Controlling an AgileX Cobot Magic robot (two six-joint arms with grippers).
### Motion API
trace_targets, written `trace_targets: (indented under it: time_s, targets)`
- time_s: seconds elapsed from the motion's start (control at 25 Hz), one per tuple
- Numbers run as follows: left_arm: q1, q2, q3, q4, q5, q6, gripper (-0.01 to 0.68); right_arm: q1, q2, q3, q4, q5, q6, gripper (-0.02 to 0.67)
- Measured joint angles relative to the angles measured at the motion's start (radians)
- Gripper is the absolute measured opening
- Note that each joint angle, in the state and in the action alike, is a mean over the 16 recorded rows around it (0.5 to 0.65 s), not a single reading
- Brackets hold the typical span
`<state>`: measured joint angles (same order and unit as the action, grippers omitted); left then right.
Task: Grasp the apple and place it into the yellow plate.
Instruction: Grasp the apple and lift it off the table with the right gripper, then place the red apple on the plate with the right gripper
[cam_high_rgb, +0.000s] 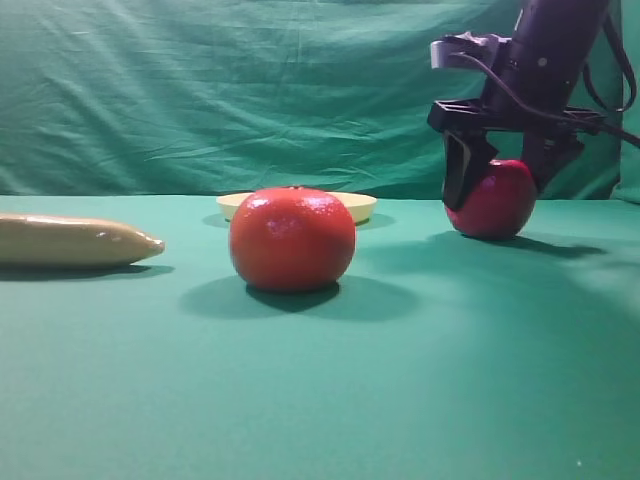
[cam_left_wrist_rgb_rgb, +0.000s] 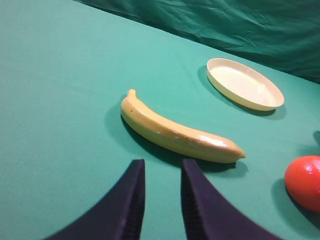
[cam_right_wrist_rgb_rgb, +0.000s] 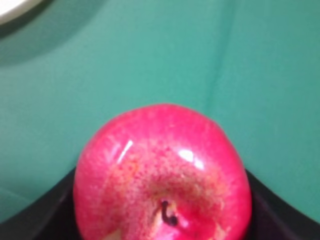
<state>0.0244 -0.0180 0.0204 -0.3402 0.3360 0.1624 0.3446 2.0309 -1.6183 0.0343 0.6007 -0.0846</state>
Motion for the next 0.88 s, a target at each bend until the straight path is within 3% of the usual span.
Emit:
trace_targets:
  time_s: [0.6,0.88]
  targets:
    - [0.000,0.000,0.000,0.000,0.000,0.000,0.157,0.151,0.188,-0.142,0.017,-0.239,-0.044,0.489]
    - [0.000,0.000,0.000,0.000,0.000,0.000,0.157,0.168,0.239,-0.144,0.018,-0.299,-0.046,0.548]
